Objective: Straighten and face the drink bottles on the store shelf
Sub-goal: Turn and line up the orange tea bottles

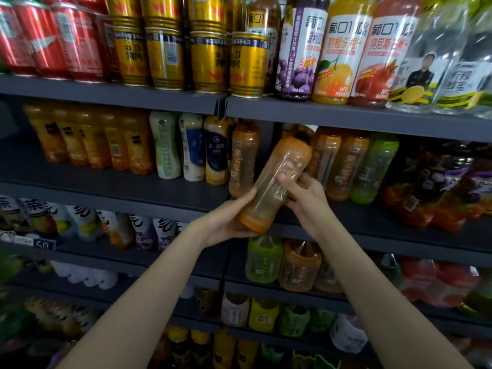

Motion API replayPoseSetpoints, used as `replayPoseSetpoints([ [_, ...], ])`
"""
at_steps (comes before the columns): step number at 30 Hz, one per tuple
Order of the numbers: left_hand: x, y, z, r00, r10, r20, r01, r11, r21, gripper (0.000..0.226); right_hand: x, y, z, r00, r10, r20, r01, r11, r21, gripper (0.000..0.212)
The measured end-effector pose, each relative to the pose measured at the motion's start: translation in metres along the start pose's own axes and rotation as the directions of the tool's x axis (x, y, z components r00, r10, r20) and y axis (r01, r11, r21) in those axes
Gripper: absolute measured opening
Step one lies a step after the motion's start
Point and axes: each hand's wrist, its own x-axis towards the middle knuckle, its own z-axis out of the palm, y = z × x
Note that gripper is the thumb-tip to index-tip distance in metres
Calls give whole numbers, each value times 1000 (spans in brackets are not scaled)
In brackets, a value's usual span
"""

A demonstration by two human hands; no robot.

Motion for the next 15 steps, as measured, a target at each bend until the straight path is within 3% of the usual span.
replayPoseSetpoints([
  [3, -7, -2, 6, 999, 36, 22, -36, 999, -6, 53, -10, -10, -1, 1000, 18, 22, -19, 999, 42, 43],
  [5, -8, -3, 12, 978, 171, -122, -143, 968, 207, 62, -15, -16, -1, 999, 47, -10, -47, 997, -67, 43],
  [8, -5, -8, 9, 815, 503, -287, -191, 701, 687, 62, -21, -16, 3, 987, 140, -82, -146, 987, -68, 43],
  [10, -10, -8, 8, 723, 659, -207, -225, 508, 831, 63, -25, -10, 9, 963, 212, -164, -200, 976, 88, 45],
  [12, -17, -6, 5, 712, 692, -120, -259, 417, 871, 62, -28, -3, 13, 936, 260, -237, -211, 954, 215, 45],
  [13, -20, -5, 2, 736, 667, -111, -269, 439, 857, 60, -30, -1, 13, 929, 269, -252, -206, 946, 249, 46],
  [15, -27, -4, -5, 842, 509, -177, -246, 656, 714, 52, -33, 0, 12, 939, 245, -243, -183, 951, 250, 39],
])
